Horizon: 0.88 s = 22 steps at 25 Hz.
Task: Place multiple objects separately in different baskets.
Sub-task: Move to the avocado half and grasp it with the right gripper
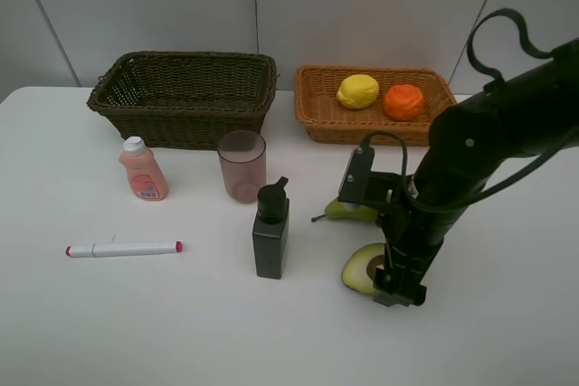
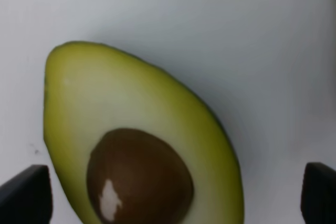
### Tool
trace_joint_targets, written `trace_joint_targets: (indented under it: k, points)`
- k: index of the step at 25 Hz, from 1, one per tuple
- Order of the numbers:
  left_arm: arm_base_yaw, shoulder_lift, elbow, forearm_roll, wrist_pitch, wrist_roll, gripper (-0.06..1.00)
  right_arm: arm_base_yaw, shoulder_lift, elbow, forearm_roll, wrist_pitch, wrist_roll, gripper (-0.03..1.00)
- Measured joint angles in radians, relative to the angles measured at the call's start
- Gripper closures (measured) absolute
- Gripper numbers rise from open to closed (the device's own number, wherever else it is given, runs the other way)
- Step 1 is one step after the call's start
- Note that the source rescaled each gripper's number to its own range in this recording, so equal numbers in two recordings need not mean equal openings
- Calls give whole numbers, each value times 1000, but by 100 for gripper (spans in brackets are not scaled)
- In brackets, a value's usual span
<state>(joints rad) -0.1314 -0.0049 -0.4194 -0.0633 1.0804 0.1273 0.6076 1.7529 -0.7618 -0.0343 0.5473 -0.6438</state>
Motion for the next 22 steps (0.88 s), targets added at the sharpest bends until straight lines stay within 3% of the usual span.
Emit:
trace_joint_targets:
  k: [22]
  points:
    - [0,0,0,0,0,0,-6,0,38,0,47,-35,-1,-3]
